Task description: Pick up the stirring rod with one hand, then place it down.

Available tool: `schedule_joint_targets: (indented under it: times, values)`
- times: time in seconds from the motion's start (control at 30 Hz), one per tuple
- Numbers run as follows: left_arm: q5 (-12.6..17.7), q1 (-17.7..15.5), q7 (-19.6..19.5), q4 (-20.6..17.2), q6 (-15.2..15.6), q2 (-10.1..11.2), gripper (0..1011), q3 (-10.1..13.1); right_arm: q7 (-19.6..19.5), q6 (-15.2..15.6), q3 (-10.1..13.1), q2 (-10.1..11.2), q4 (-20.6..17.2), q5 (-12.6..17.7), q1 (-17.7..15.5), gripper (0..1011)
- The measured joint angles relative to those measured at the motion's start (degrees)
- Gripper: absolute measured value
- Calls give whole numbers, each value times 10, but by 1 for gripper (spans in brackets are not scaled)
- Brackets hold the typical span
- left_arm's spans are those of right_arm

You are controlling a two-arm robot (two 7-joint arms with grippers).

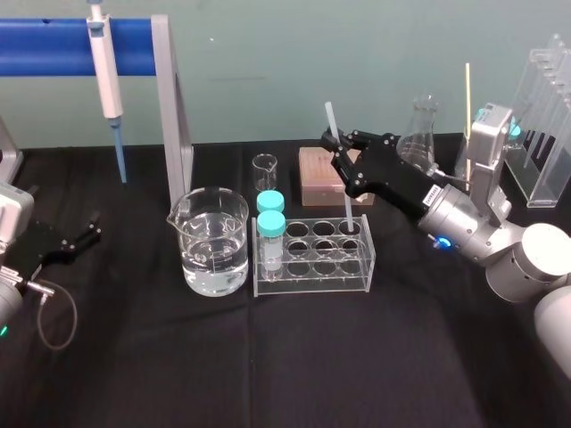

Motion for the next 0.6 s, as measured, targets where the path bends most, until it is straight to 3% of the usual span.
schedule_joint_targets:
  times: [0.6]
  values:
    - [0,0,0,0,0,0,1000,0,52,-10,-11,-18,92,21,32,77]
